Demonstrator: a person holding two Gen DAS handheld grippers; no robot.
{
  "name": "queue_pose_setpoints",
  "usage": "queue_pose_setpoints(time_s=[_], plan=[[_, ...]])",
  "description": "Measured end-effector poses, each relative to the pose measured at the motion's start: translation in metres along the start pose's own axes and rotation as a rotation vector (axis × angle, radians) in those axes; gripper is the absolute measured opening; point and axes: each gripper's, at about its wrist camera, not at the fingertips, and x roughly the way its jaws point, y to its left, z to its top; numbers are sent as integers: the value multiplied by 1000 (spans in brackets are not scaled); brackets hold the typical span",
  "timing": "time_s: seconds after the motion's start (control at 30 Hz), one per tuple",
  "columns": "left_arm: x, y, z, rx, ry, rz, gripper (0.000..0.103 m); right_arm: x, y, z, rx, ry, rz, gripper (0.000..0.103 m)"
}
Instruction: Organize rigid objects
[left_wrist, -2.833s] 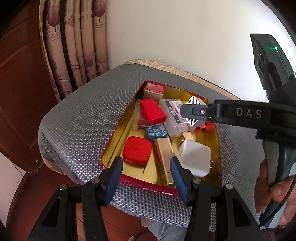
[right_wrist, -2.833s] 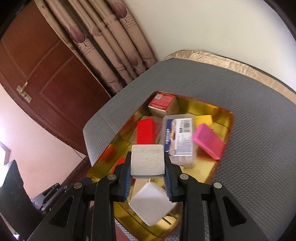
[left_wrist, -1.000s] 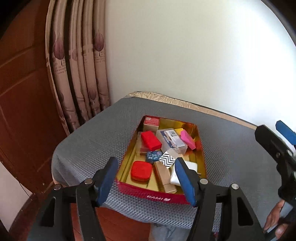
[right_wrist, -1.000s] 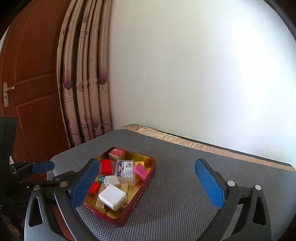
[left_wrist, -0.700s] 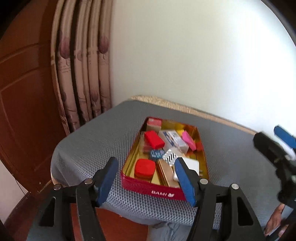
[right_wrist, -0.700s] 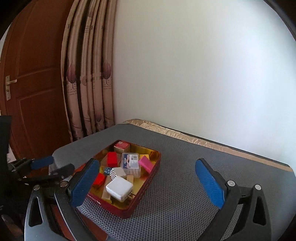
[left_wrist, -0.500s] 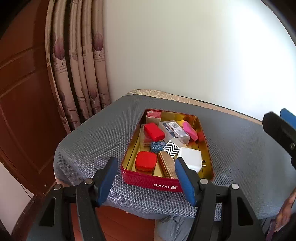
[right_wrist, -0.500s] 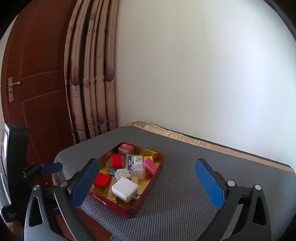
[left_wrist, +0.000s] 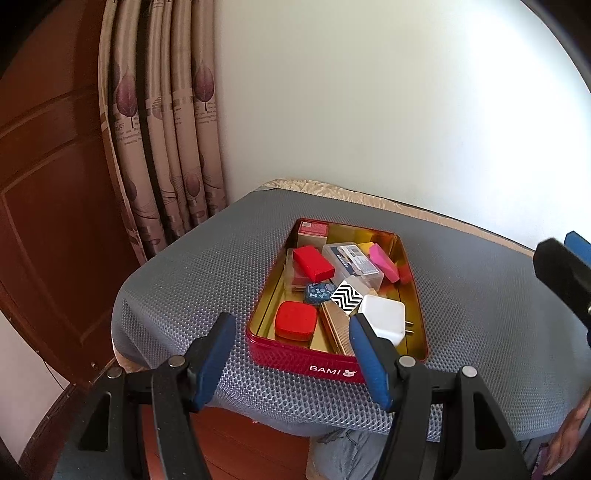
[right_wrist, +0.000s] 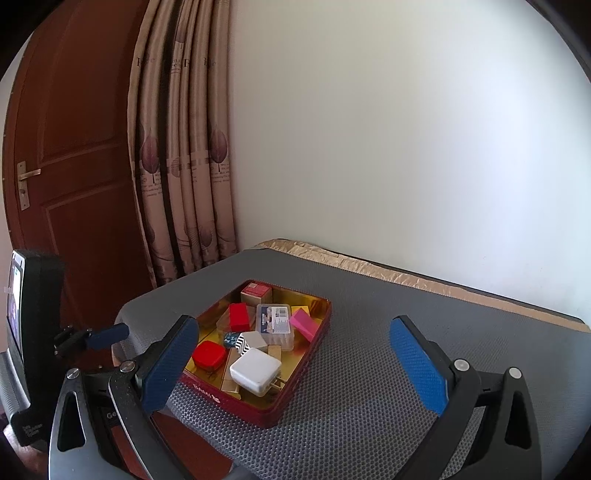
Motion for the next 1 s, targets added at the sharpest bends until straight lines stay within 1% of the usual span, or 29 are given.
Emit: queue_pose_setpoints(time_s=[0.23,0.53,0.63,0.73,0.8,1.0], plan=[[-3,-2,1,13,-23,12,66,-2,9,0,-21,1,8,103],[-5,-4,1,25,-22,16,66,-2,10,0,-21,4,8,103],[-4,-3,2,20,-9,4,66,-3,12,-1,-21,4,8,103],[-5,-3,1,15,-11,3,66,-3,13,-1,-25,10,11,103],[-7,-2,1,5,-14,-12,66,-4,14,-1,-25,7,12,103],[-11,-5,1,23,-30,9,66,-6,17,0,-23,2,18,103]])
